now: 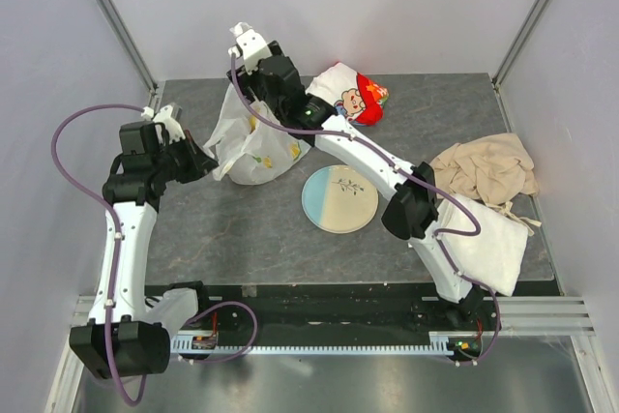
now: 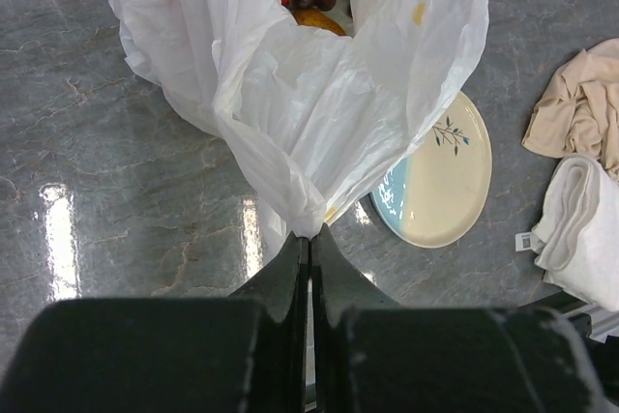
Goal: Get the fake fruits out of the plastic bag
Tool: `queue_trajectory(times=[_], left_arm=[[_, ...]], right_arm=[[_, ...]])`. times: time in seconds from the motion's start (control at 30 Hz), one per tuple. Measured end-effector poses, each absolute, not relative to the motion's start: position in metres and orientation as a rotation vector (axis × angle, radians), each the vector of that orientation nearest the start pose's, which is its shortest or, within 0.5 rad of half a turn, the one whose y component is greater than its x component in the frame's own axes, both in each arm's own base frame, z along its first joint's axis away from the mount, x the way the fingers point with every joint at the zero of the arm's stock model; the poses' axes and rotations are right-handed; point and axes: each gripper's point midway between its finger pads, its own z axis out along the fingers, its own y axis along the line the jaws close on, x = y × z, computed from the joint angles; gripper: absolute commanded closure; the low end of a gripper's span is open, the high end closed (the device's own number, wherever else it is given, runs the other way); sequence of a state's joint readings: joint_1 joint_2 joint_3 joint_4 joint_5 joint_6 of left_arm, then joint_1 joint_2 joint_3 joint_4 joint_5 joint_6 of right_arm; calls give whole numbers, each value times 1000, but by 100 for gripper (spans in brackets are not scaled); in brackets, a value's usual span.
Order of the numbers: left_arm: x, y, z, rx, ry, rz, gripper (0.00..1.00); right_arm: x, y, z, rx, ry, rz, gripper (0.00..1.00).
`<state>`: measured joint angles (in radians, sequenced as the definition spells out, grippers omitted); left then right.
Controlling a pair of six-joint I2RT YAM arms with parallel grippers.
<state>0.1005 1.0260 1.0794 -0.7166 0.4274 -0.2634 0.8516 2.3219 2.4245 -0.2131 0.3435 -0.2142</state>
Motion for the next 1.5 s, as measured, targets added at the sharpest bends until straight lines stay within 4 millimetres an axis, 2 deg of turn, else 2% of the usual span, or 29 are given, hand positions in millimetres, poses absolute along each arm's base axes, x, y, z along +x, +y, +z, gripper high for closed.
queue_trajectory(times=[0.17,0.33,0.37,0.4,0.47,0.5,0.53,0.63,0.67,0.73,0.77,0.8,0.9,0.93,1.0,1.07,1.17,1.23,1.33,1.37,1.43,1.5], left_arm=[[285,-54,242,-158,2204,-561,98],[284,-54,244,-146,2197,-554,98],[284,-54,243,-143,2196,-552,98],[284,-54,243,-141,2196,-551,98],[284,-53,243,-136,2197,-544,98],[285,-52,242,-133,2200,-538,98],[286,-52,241,-129,2203,-535,98],[299,-49,240,-115,2223,-520,98],[309,-46,238,-116,2249,-512,98],[347,-43,256,-87,2243,-506,98],[375,-40,265,-72,2240,-506,98],[415,-37,284,-48,2203,-502,98],[496,-27,311,11,2085,-461,98],[511,-26,315,28,2059,-450,98],[521,-25,321,43,2039,-442,98],[523,-26,339,60,1997,-434,98],[524,-29,397,109,1858,-413,98],[514,-38,433,176,1768,-427,98],[478,-53,472,289,1687,-450,98],[463,-58,481,329,1667,-451,98],[431,-65,487,396,1659,-457,98],[399,-70,477,437,1679,-460,98]], right_arm=[[513,445,342,-544,1479,120,16],[534,445,325,-515,1449,90,26],[539,446,316,-506,1451,75,31],[542,446,310,-503,1454,63,43],[551,442,291,-502,1476,26,59],[554,440,283,-501,1488,12,95],[556,437,280,-505,1491,-3,100],[566,423,286,-495,1479,-31,100],[570,415,291,-491,1465,-42,100],[577,396,301,-494,1441,-64,100],[583,385,309,-492,1422,-75,100],[591,374,320,-487,1392,-87,100],[611,347,345,-465,1331,-128,100],[617,339,355,-448,1308,-140,100],[623,325,367,-417,1283,-153,100],[626,316,376,-387,1261,-153,100],[622,308,379,-371,1266,-140,100],[613,303,380,-365,1294,-126,100],[585,287,375,-365,1366,-91,100],[569,280,373,-363,1392,-59,100],[540,269,366,-370,1444,-13,100],[514,260,353,-384,1499,35,100]])
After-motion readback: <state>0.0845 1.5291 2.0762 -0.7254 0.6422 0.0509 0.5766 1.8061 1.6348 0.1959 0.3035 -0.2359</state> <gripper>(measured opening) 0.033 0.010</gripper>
